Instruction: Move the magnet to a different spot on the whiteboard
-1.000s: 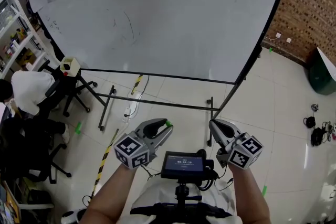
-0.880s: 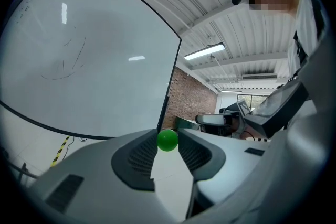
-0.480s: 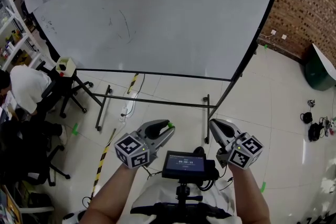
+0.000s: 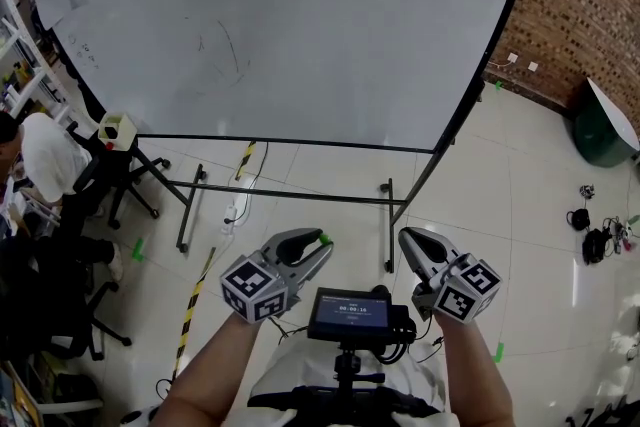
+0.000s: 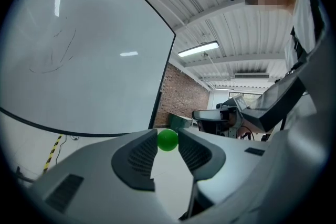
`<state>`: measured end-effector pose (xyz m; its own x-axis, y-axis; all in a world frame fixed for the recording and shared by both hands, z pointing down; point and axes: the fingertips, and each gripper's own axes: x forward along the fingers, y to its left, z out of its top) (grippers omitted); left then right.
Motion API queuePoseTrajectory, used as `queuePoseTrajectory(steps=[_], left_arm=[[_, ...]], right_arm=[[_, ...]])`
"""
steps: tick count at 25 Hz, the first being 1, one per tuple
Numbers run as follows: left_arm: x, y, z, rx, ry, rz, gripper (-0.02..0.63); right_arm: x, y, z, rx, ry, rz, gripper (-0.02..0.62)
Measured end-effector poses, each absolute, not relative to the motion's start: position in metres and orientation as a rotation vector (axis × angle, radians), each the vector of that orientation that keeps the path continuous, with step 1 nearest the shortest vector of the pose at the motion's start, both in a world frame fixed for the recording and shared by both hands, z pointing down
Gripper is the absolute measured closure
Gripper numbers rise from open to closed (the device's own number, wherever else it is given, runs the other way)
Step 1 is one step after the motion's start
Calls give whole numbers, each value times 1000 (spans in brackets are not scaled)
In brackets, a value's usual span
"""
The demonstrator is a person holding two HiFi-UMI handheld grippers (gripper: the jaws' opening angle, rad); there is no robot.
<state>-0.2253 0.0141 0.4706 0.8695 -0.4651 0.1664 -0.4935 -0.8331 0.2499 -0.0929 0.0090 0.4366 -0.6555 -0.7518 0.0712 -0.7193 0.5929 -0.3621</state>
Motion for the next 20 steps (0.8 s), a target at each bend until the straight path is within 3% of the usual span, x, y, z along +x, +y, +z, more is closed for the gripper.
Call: queuePoseTrajectory(steps=[20], left_arm=[[-182,-24,478,2843,-837,357,468]], right_arm=[[-45,-22,446,-1269,2664,-587,563]])
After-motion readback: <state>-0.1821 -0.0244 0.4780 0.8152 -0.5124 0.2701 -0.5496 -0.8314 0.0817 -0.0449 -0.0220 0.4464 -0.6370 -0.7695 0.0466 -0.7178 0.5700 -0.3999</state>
